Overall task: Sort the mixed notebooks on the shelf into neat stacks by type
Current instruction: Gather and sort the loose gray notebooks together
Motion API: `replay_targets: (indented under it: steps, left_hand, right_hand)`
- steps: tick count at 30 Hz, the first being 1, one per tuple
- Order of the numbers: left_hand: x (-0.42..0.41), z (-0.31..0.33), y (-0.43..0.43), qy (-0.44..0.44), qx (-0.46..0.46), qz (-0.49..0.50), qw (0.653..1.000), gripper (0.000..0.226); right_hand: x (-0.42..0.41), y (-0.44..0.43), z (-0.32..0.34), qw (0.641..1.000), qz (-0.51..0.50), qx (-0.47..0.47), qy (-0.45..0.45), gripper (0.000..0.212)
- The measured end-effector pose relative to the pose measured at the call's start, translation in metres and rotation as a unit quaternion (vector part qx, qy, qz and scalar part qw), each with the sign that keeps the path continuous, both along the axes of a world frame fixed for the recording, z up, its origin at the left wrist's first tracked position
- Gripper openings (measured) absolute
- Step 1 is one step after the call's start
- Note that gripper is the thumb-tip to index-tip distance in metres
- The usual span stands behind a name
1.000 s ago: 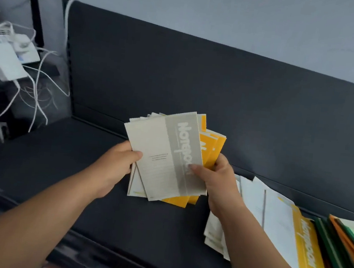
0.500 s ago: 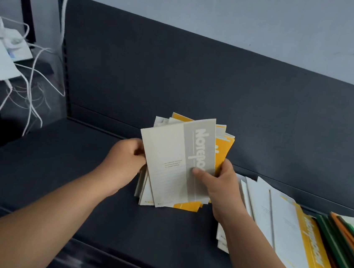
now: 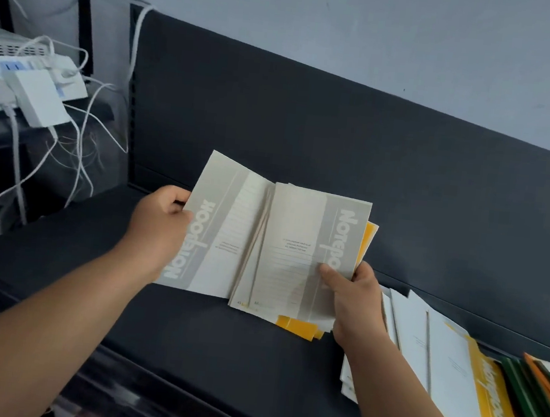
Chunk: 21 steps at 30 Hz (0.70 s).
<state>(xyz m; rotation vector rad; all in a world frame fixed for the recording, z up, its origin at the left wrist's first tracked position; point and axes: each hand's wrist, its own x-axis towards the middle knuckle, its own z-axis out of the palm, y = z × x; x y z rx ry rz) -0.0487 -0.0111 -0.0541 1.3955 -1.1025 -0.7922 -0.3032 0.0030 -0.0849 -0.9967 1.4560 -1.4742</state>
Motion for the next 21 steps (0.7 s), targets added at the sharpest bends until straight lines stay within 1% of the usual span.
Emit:
replay_targets:
  steps: [3,7,9,11,12,14,17,19,21]
  left_hand:
    - [0.006,0.005,0.003,-0.059,-0.018,0.031,0.998,0.031]
    - [0.012,0.014,0.006,-0.203,-0.035,0.071,0.976,0.034]
    - [0.010,0.017,0.005,-0.280,-0.047,0.062,0.957,0.036]
    - [0.005,0.019,0.001,-0.328,-0.049,0.021,0.943,0.037]
    - [0.001,0.020,-0.001,-0.331,-0.042,-0.010,0.943,0.038]
    - [-0.005,0.024,-0.004,-0.309,-0.022,-0.079,0.948,0.037]
    - [-0.013,0.030,-0.003,-0.275,-0.010,-0.171,0.946,0.032]
    - [-0.018,0.032,-0.001,-0.253,-0.018,-0.200,0.946,0.032]
    - [-0.020,0.034,-0.001,-0.248,-0.028,-0.199,0.948,0.032]
  right_hand:
    - [-0.002,0.000,0.003,1.000,-0.010,-0.008,-0.022,0.019]
    - [-0.012,0.000,0.012,0.998,0.003,-0.027,-0.050,0.026]
    - [-0.018,0.000,0.019,0.995,0.057,-0.041,-0.077,0.030]
    - [-0.021,0.001,0.026,0.985,0.131,-0.046,-0.102,0.032]
    - [-0.021,0.002,0.029,0.980,0.159,-0.043,-0.109,0.033]
    - [-0.020,0.003,0.031,0.974,0.196,-0.036,-0.110,0.033]
    - [-0.019,0.006,0.027,0.969,0.216,-0.020,-0.115,0.032]
    - [-0.021,0.009,0.022,0.963,0.231,-0.004,-0.136,0.038]
    - [-0.022,0.010,0.017,0.958,0.238,0.012,-0.157,0.043]
